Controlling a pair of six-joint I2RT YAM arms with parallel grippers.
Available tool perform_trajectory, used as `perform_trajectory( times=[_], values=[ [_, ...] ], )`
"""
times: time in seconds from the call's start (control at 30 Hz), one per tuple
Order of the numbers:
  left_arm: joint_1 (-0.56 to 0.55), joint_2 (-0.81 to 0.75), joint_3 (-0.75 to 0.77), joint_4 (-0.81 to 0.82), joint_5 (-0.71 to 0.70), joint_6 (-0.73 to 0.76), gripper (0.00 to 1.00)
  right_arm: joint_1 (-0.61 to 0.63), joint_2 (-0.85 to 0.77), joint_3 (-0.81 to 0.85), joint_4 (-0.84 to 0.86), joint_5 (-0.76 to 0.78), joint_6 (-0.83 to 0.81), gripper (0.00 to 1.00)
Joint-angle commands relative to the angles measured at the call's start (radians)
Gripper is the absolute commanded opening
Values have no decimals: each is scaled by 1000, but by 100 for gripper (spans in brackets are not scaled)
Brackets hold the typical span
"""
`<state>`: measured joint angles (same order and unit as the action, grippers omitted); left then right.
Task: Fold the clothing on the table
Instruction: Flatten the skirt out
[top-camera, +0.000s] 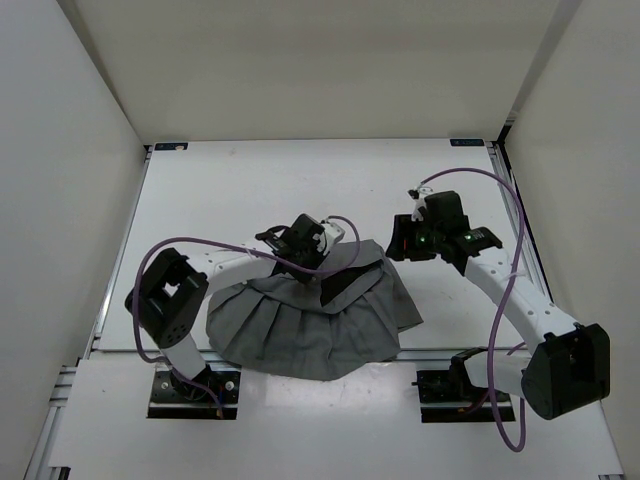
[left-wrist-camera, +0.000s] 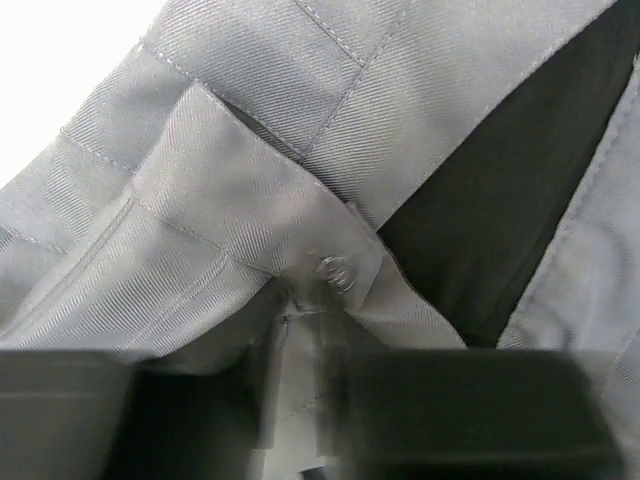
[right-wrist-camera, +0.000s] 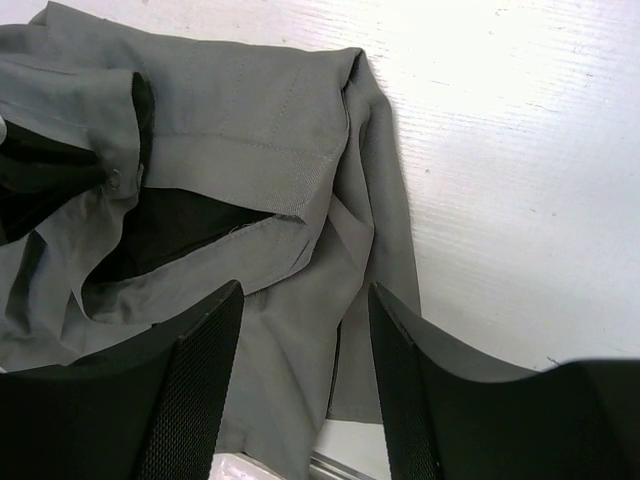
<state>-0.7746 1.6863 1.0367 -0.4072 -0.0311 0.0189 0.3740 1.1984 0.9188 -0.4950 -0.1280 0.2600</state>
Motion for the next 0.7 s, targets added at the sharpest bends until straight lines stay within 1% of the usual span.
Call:
perform_trajectory(
  times=[0.0, 0.03, 0.07, 0.1, 0.2, 0.27, 0.33, 0.5, 0.6, 0.67],
  values=[
    [31, -43, -18, -1, 53, -13, 22, 2, -10, 3, 25, -19, 5, 59],
    [31, -46, -26, -4, 45, -10, 7, -3, 1, 3, 38, -25, 7, 59],
    [20, -45, -27, -7, 40, -10, 1, -4, 15, 0, 56, -39, 5, 59],
    [20, -50, -35, 1, 34, -39, 0, -10, 30, 2, 64, -41, 8, 59],
    [21, -82, -44, -4, 59, -62, 0, -41, 85, 8, 102, -76, 15, 59],
    [24, -114, -49, 7, 68, -85, 0, -46, 114, 3, 147, -114, 37, 59],
    [21, -163, -58, 1, 65, -106, 0, -43, 145, 5, 171, -117, 31, 58],
    [29, -258, -76, -1, 63, -135, 0, 25, 233, 11, 167, -87, 21, 58],
    [40, -280, -79, -8, 66, -135, 0, 66, 236, -17, 174, -53, 31, 57],
    [40, -295, -76, -12, 63, -138, 0, 69, 233, -44, 184, -39, 36, 54]
  ],
)
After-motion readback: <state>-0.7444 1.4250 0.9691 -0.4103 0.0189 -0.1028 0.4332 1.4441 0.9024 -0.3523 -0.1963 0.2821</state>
